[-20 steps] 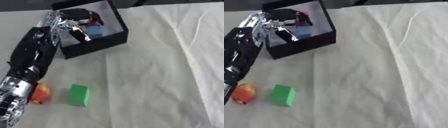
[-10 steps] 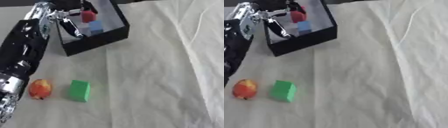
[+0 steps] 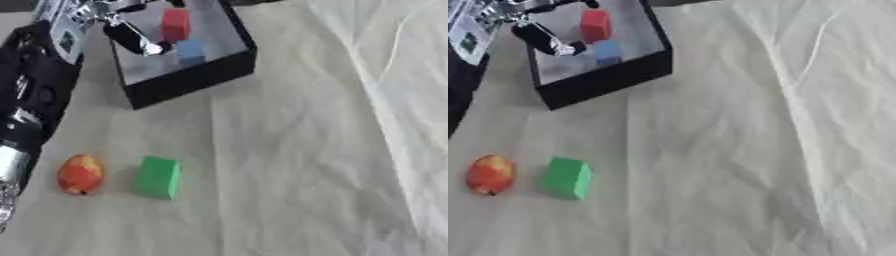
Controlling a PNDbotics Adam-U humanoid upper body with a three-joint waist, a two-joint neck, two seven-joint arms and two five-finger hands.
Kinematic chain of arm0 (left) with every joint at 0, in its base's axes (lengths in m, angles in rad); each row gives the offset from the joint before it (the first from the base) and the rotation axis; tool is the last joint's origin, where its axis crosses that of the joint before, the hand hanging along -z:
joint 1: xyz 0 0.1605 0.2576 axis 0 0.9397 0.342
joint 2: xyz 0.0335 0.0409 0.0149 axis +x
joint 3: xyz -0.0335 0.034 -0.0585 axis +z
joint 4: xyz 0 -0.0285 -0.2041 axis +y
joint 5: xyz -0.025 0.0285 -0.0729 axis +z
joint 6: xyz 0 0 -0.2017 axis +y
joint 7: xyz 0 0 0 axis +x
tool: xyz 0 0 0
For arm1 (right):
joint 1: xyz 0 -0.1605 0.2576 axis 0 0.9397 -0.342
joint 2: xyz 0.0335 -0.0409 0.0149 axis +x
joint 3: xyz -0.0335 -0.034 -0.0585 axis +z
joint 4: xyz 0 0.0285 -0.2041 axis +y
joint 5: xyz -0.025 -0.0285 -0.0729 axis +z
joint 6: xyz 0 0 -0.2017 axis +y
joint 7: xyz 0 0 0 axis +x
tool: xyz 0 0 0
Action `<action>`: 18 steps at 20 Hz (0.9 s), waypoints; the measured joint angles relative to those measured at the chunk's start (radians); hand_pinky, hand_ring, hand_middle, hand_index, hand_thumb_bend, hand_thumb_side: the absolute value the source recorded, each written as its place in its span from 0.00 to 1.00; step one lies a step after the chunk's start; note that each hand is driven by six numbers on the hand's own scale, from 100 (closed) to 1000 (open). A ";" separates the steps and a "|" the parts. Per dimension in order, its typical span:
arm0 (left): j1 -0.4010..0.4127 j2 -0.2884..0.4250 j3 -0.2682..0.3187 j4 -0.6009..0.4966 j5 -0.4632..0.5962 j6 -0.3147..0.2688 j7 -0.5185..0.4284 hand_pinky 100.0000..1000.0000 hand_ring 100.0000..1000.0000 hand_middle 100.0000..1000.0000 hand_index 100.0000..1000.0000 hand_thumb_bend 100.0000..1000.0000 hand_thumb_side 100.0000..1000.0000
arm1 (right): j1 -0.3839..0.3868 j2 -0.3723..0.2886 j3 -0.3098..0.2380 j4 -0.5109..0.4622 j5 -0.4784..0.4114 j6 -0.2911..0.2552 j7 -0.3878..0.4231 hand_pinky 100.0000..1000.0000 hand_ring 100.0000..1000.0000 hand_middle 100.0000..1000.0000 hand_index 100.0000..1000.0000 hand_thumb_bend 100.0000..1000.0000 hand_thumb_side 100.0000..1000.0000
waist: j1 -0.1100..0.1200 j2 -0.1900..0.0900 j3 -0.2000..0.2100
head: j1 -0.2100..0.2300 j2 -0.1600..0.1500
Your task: Pick up objects on the table and place them in the box.
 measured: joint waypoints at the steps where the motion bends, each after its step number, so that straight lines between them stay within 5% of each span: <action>1: 0.001 0.006 -0.001 -0.009 0.030 0.011 -0.011 0.95 0.85 0.76 0.88 0.20 0.43 | 0.003 -0.003 0.000 0.000 -0.001 -0.001 -0.001 1.00 0.76 0.63 0.76 0.00 0.47 | 0.000 -0.003 0.002 | -0.001 0.001; 4: 0.007 0.024 -0.008 -0.040 0.104 0.039 -0.039 0.94 0.84 0.75 0.88 0.12 0.41 | 0.005 -0.008 -0.002 0.000 -0.008 -0.004 -0.004 1.00 0.76 0.63 0.76 0.00 0.47 | 0.000 -0.012 0.008 | -0.008 0.010; 6: 0.012 0.038 -0.015 -0.062 0.155 0.053 -0.053 0.93 0.83 0.74 0.86 0.05 0.27 | 0.011 -0.014 -0.003 0.000 -0.009 -0.006 -0.006 1.00 0.76 0.64 0.76 0.00 0.47 | 0.000 -0.016 0.014 | -0.015 0.013; 8: 0.023 0.059 -0.028 -0.087 0.219 0.066 -0.066 0.91 0.82 0.73 0.84 0.00 0.25 | 0.018 -0.018 -0.005 0.000 -0.009 -0.009 -0.009 1.00 0.76 0.63 0.76 0.00 0.47 | 0.000 -0.019 0.022 | -0.026 0.020; 18: 0.163 0.275 -0.182 -0.359 0.652 0.166 -0.166 0.90 0.81 0.73 0.85 0.00 0.18 | 0.076 -0.036 -0.016 0.000 0.010 -0.020 -0.017 1.00 0.76 0.63 0.76 0.00 0.47 | 0.000 -0.033 0.071 | -0.087 0.037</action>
